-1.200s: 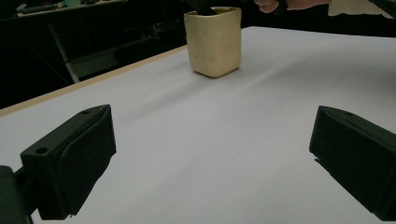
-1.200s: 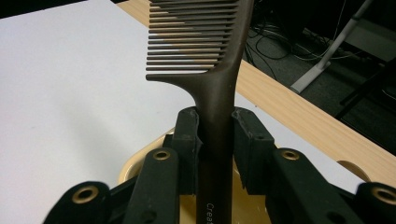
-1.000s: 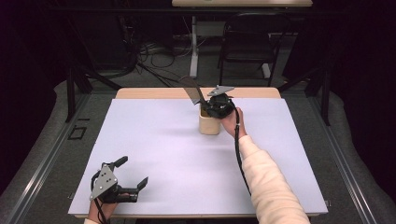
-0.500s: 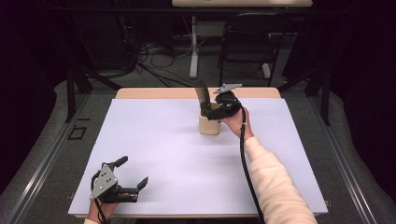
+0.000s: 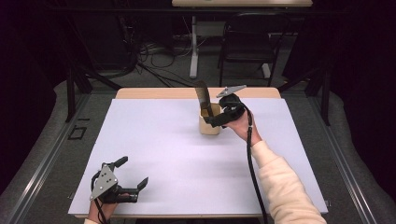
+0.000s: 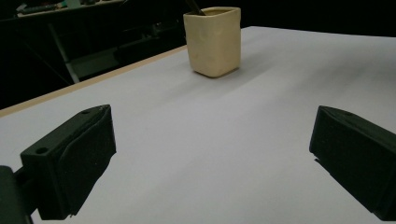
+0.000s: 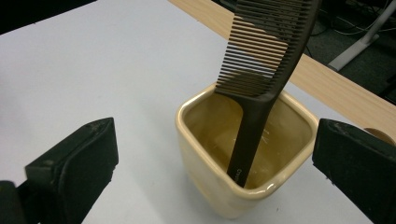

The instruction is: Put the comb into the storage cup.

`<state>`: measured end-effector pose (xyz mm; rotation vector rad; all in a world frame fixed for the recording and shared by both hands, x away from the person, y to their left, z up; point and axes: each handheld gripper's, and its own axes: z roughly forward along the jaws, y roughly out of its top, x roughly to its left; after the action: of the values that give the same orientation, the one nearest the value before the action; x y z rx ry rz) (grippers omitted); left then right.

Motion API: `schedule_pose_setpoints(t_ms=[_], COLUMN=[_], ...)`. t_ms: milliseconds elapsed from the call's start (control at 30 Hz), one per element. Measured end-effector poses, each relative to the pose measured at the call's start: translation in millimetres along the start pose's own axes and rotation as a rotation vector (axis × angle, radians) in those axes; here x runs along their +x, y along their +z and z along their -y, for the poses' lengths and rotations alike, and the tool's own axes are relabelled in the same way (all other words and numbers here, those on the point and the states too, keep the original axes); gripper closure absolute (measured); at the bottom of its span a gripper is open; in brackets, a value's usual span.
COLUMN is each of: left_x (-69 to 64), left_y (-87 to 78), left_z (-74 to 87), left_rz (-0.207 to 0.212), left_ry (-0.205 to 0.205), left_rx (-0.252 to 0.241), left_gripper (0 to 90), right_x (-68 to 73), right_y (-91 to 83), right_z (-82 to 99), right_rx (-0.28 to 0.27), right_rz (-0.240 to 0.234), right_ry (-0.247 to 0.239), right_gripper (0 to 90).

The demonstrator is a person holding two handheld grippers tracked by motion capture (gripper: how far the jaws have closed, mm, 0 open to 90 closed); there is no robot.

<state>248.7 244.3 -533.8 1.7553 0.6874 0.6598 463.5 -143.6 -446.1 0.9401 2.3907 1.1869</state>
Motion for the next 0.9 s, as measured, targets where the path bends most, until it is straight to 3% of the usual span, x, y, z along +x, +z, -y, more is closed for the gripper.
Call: schedule_pose_setpoints(t_ms=[667, 900], left_x=[0.1, 0.4], left_y=[0.8, 0.8], left_z=[0.0, 0.2], left_rz=[0.001, 0.001], left_ry=[0.001, 0.002], left_rx=[0.006, 0.007], left_gripper=[0.3, 0.3], right_x=[9.5, 15.1], right_y=[-25.6, -32.3], right_z=[19.6, 30.8], right_rx=[0.006, 0.026], right_rz=[-0.081, -0.087], right_ry=[-0.024, -0.031], right_gripper=[0.0, 0.0])
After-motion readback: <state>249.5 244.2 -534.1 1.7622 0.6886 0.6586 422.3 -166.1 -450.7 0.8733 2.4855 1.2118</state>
